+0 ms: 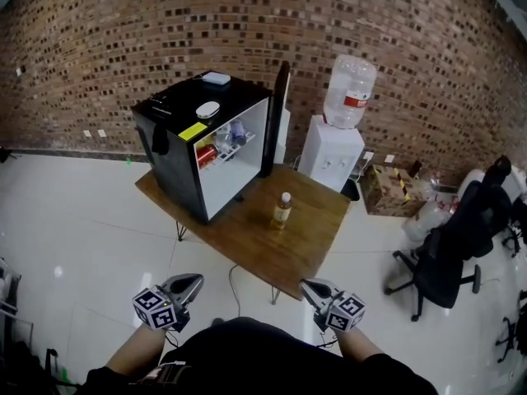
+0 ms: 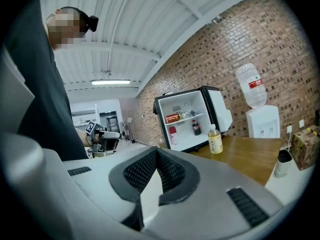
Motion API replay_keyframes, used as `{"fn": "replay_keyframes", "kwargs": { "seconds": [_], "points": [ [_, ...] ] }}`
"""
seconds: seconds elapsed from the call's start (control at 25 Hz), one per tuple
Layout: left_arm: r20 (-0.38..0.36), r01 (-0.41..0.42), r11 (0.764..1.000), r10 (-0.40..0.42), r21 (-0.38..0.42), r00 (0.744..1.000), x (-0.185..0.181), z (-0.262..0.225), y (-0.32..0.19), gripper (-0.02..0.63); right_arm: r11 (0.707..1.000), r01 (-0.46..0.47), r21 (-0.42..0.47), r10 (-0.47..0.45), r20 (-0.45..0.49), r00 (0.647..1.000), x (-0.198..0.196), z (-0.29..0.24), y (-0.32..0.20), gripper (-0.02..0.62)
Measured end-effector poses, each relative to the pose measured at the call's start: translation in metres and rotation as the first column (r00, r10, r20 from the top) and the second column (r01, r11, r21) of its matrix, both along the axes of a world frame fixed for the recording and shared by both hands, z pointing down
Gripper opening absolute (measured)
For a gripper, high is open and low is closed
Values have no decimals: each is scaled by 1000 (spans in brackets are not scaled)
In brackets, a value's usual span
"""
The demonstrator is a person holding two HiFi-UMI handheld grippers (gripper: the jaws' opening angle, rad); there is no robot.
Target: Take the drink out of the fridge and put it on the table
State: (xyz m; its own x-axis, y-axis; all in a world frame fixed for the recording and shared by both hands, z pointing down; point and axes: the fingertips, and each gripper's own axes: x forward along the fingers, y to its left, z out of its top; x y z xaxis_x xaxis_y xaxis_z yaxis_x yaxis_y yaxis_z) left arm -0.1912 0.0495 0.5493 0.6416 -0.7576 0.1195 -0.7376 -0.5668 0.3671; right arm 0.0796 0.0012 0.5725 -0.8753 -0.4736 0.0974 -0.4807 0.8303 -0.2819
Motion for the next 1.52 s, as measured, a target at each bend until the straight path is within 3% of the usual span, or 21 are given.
{"fn": "replay_keyframes", "kwargs": {
  "seconds": [0.12,0.24,0.52,0.84,1.12,1.52],
  "points": [
    [-12,1,1000,-2,-12,1000,16,-1,18,2,1000,14,-26,-13,11,1000,7,9,11,18],
    [27,-22,1000,22,3,999,12,-3,24,2,999,8,-32,-8,15,1000,0,12,18,18],
    [15,-102,993,101,53,995,-42,-9,17,2,997,-71,6,71,-10,997,-45,5,25,18],
    [17,-174,984,174,22,985,-102,0,18,2,989,-135,-65,137,24,990,-116,9,39,18],
    [-46,-174,984,176,46,983,-87,-9,18,2,991,-107,-77,112,60,992,-122,-1,50,18],
    [-17,-166,984,167,64,986,-69,-11,23,2,996,-84,-27,84,4,996,-107,-9,50,15]
  ]
}}
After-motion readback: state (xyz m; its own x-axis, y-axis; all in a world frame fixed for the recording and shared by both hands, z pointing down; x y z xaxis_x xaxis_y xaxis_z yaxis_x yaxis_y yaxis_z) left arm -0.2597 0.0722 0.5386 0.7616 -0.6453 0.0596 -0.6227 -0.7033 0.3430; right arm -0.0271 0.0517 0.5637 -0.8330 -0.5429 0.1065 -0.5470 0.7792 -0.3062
